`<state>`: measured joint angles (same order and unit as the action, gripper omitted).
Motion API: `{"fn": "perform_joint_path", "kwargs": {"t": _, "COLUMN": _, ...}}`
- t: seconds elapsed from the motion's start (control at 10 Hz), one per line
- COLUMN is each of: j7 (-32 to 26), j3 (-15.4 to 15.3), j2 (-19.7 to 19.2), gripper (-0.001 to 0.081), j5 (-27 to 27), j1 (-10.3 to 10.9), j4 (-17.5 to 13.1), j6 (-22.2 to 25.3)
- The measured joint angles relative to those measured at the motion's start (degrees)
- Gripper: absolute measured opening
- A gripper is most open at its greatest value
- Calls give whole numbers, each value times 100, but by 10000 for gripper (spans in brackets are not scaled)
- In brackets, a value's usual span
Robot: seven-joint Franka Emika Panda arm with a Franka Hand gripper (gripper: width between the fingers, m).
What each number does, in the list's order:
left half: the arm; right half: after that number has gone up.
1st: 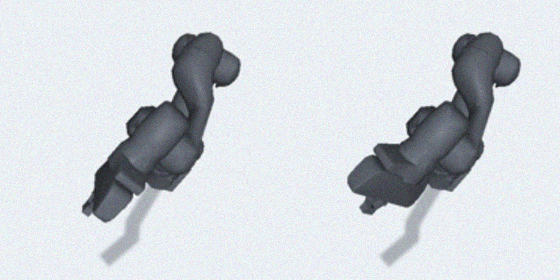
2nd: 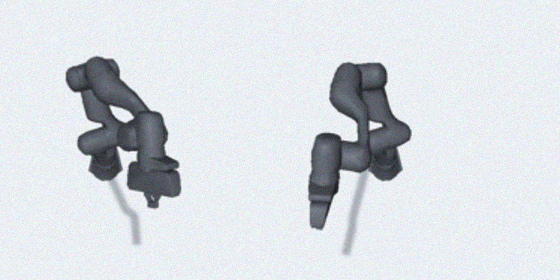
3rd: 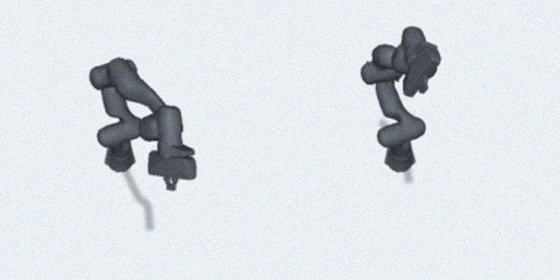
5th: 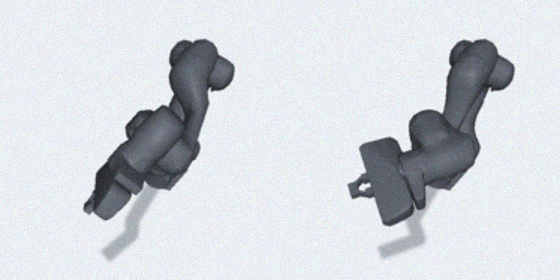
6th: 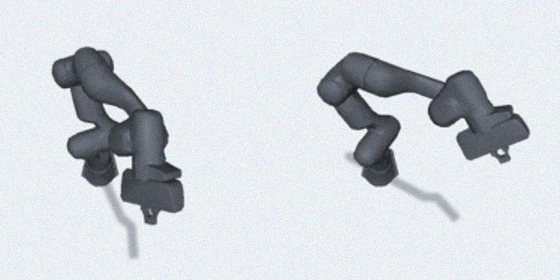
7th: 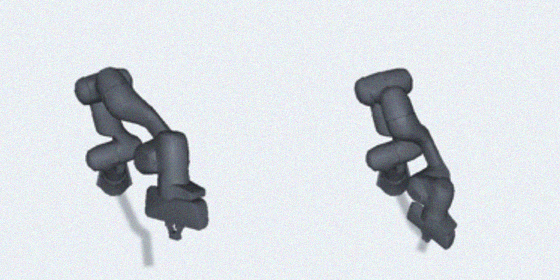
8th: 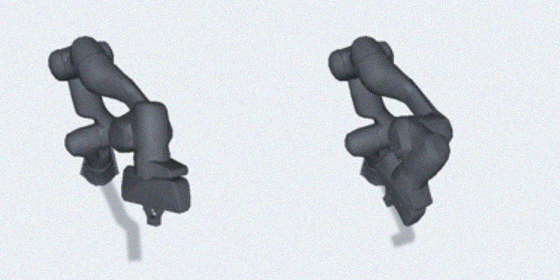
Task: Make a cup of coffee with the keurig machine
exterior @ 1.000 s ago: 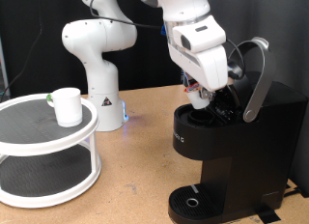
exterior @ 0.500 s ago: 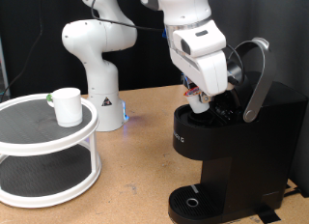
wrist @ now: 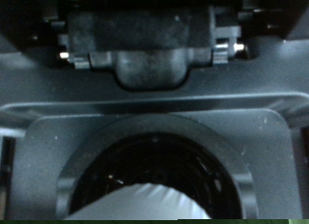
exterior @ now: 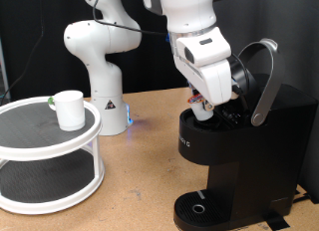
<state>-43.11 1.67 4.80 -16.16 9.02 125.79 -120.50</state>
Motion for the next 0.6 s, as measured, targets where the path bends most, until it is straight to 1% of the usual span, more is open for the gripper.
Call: {"fn": "perform_joint_path", "kwargs": {"t": 0.6, "j7": -386, "j3": 68, "j2": -8, "gripper": 424, "j5": -216, "j1": -12, "j4": 5, "j6": -33}}
